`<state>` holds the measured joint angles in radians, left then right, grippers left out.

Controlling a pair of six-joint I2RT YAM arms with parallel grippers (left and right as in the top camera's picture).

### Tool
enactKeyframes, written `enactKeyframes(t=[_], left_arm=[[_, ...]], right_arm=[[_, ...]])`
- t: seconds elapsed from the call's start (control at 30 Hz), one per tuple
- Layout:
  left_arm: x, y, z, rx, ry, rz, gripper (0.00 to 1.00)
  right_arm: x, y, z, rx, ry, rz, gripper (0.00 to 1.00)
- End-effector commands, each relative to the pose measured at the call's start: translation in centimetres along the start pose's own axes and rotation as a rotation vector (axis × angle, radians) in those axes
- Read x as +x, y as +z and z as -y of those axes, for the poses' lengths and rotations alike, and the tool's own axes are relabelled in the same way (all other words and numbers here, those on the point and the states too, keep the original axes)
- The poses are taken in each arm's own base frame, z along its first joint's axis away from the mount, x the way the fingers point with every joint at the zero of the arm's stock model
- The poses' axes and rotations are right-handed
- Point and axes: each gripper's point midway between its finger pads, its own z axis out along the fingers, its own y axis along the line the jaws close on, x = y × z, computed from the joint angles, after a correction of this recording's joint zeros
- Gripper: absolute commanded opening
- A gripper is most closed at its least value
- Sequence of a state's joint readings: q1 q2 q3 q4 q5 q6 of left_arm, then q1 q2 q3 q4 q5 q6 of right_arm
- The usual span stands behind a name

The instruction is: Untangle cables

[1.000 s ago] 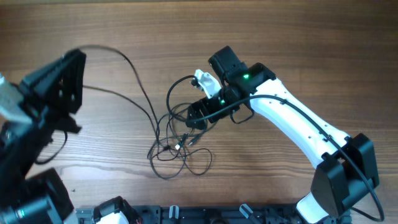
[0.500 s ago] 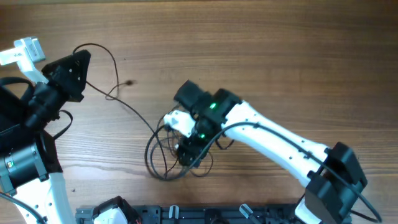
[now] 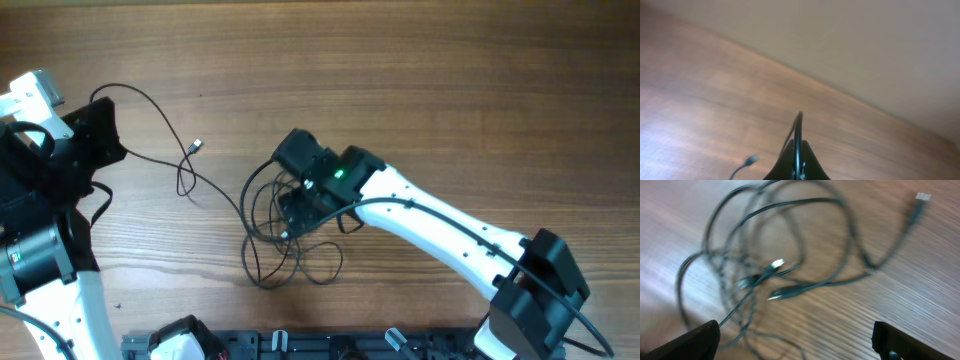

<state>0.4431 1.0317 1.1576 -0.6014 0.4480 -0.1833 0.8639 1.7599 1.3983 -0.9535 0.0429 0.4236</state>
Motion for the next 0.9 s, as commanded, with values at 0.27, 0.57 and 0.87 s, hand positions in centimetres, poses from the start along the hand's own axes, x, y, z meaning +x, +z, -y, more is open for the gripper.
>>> enactKeyframes(t=[0.27,0.57,0.87], left_arm=[[1.0,1.8,-3.4,-0.165,0.003,-0.047,0.04],[0.9,-2.4,12.1,0.414,0.188,-0.029,0.04],[-1.6,-12.3,16.6,0.526,0.233,0.166,0.04]], right_arm=[[8.0,-14.5,-4.4,-0.449,-0.291,0.008,1.0],[6.4,-11.3,-10.1,-0.38,-0.474,0.11,1.0],[-2.5,-10.7,-10.2,-0.189,-0.406,0.456,1.0]])
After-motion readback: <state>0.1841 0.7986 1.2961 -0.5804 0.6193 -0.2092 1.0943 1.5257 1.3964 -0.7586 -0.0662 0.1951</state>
